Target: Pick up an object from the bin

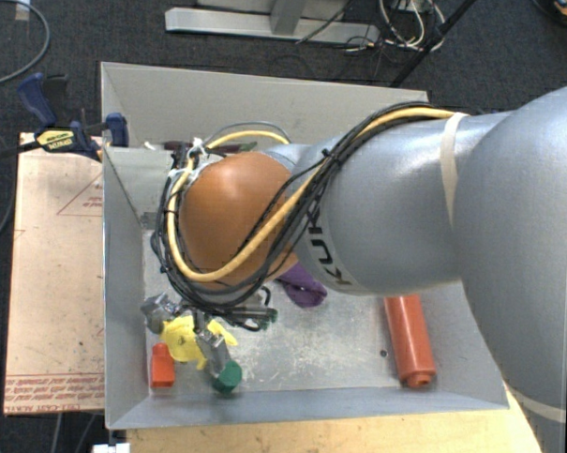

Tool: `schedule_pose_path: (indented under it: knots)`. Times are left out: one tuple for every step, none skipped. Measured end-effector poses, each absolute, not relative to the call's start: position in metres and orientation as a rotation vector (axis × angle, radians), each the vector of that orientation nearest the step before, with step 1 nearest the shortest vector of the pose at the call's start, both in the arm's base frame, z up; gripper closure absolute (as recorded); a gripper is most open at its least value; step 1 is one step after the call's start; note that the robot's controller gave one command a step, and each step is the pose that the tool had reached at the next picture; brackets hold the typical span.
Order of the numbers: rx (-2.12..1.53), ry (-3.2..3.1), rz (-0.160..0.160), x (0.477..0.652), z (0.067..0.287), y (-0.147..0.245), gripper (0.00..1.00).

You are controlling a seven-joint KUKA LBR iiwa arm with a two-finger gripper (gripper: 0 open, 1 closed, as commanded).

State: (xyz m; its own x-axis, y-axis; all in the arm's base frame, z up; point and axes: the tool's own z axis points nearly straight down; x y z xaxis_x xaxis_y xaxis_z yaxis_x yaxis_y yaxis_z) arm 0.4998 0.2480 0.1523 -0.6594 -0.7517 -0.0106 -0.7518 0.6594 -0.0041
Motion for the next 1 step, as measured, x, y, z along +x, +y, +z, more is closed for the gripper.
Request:
schedule_pose_path:
  knots:
    - [-1.292,2.85,0.001,0.5001,0.1613,0.2482,1.0]
